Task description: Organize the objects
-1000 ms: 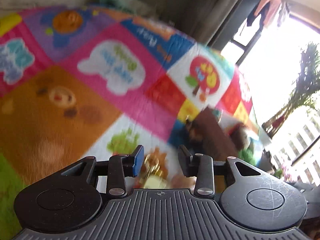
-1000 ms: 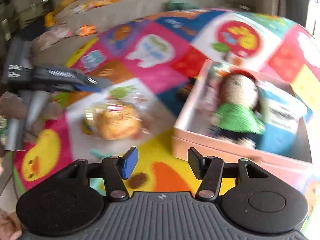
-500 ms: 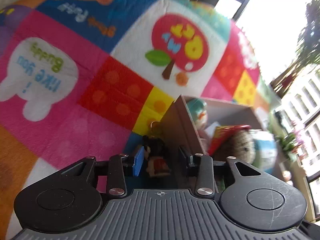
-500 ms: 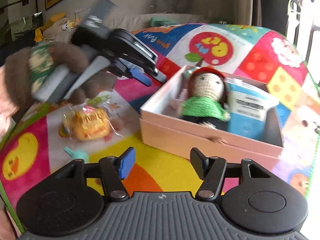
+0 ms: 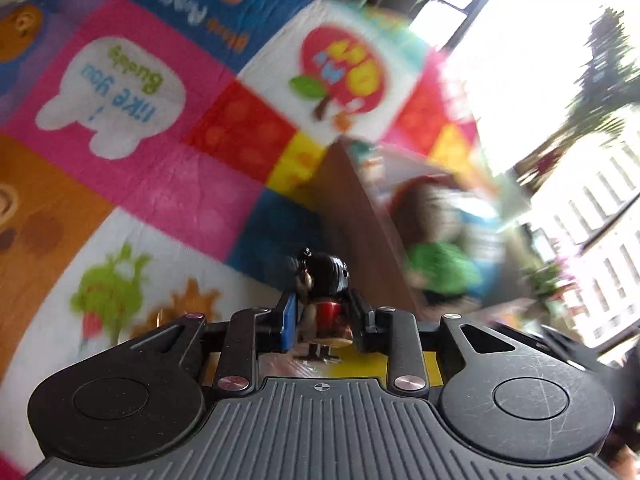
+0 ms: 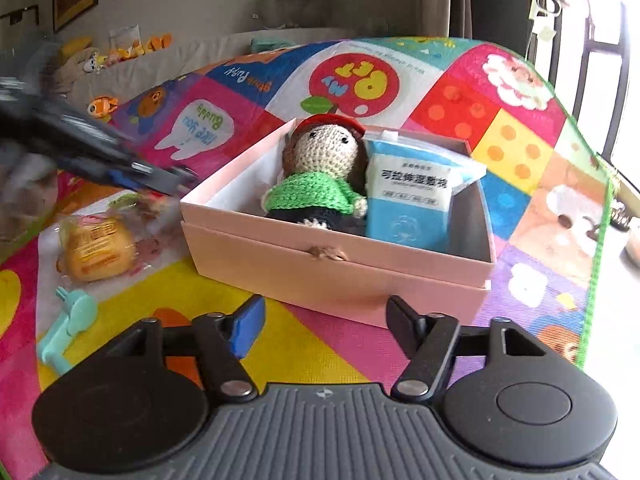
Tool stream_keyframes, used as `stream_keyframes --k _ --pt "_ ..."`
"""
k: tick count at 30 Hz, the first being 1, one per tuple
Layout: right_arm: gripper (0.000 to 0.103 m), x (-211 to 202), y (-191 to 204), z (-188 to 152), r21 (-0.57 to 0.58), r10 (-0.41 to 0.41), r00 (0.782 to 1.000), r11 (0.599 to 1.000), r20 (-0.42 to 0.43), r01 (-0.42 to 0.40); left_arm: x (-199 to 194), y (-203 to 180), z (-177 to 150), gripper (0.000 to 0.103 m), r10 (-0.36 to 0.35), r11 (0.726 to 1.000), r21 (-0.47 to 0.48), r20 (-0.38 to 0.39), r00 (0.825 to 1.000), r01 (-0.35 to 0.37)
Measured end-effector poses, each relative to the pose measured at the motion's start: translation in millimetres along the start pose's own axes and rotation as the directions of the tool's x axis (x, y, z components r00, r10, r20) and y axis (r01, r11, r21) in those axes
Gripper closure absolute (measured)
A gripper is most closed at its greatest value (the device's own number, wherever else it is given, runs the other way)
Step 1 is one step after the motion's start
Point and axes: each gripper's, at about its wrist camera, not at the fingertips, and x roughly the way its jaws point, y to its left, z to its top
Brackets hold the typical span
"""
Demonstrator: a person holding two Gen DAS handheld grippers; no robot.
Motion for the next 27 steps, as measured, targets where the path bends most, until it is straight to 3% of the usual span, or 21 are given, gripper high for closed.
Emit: stream_keyframes --k 4,7,11,13,16,22,27 --pt "0.023 -17.4 -4.8 -9.0 0.015 -0.032 0.999 0.999 0.008 0.032 -54.5 -3.3 -37.5 0.072 -0.042 0.999 -0.009 0.080 0.996 0.043" --pt "0.020 -27.1 2.5 -18.2 0.059 0.036 0.999 0.998 -0.015 -0.035 -79.4 -4.3 -65.1 0.072 0.001 1.000 -0.003 0.114 0.993 0.000" --pt "0.011 -34.6 43.9 -26.6 0.008 0.191 0.981 0.982 -0.036 -0.191 -86.8 -4.6 -100.7 0.072 -0.018 1.000 0.016 0.037 0.999 0.017" --pt "0.006 -32.7 64.6 -28.0 -0.043 0.242 0.969 0.969 -0.055 -0.244 -82.6 -5.4 -115.8 0.072 0.017 0.999 0.028 -0.008 1.000 -0.017" --pt "0.005 -24.3 91.2 -28.1 -0.119 0.223 0.970 0.965 -0.096 -0.233 -72.1 -7.2 -132.0 0.071 0.102 0.992 0.077 -0.045 0.994 -0.098" --pt "0.000 -13.5 91.3 -34.7 -0.069 0.182 0.971 0.978 -0.153 -0.195 -63.4 -18.6 -140.1 0.070 0.195 0.966 0.169 0.028 0.980 -0.197" --pt "0.000 -15.5 91.6 -40.4 -0.037 0.169 0.977 0.984 -0.132 -0.175 -60.4 -15.9 -141.0 0.069 0.219 0.961 0.158 0.069 0.973 -0.228"
